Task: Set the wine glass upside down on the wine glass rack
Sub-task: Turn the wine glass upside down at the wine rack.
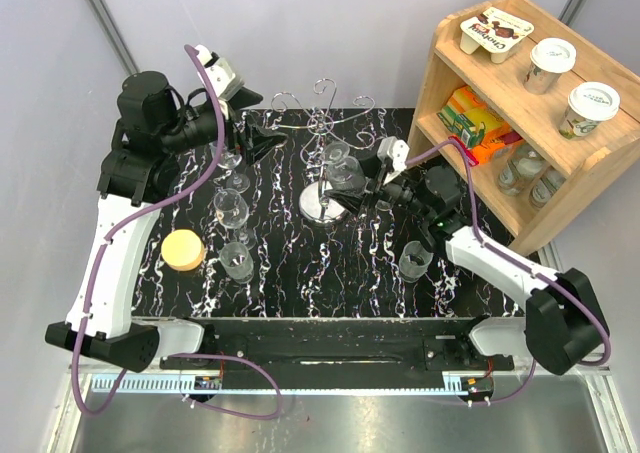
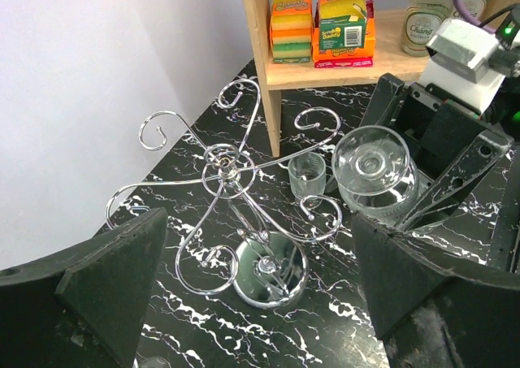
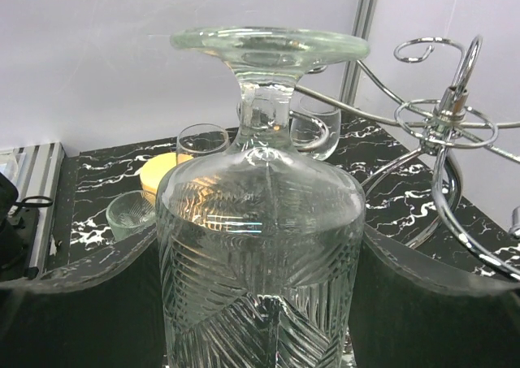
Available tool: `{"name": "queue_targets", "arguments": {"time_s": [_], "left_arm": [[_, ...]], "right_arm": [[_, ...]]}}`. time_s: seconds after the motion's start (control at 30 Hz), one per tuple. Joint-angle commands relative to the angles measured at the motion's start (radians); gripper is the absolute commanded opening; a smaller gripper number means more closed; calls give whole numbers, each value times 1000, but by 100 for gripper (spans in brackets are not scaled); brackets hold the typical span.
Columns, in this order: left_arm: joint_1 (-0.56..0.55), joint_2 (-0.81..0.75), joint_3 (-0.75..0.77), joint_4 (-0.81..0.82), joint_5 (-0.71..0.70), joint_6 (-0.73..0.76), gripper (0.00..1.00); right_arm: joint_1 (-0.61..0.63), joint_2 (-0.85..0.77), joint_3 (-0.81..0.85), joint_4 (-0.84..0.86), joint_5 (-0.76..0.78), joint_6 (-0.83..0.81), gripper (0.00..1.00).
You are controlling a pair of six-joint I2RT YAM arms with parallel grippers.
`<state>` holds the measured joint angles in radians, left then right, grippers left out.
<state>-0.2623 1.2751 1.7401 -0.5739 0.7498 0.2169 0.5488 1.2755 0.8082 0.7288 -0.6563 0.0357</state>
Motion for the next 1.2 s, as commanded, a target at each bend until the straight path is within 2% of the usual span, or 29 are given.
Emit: {"name": "queue_targets", "arguments": {"time_s": [0.0,0.73,1.17], "left_arm": [[3,-14,-1,37,-23,18,99],[5,20,9,37,-10,32,99],[3,44,-17,37,-24,55,99]], "right_arm": [[-1,28,0,238,24,27,0],[-1,220,-1,481,69,21,0],[0,289,68,474,64,108,0]]}}
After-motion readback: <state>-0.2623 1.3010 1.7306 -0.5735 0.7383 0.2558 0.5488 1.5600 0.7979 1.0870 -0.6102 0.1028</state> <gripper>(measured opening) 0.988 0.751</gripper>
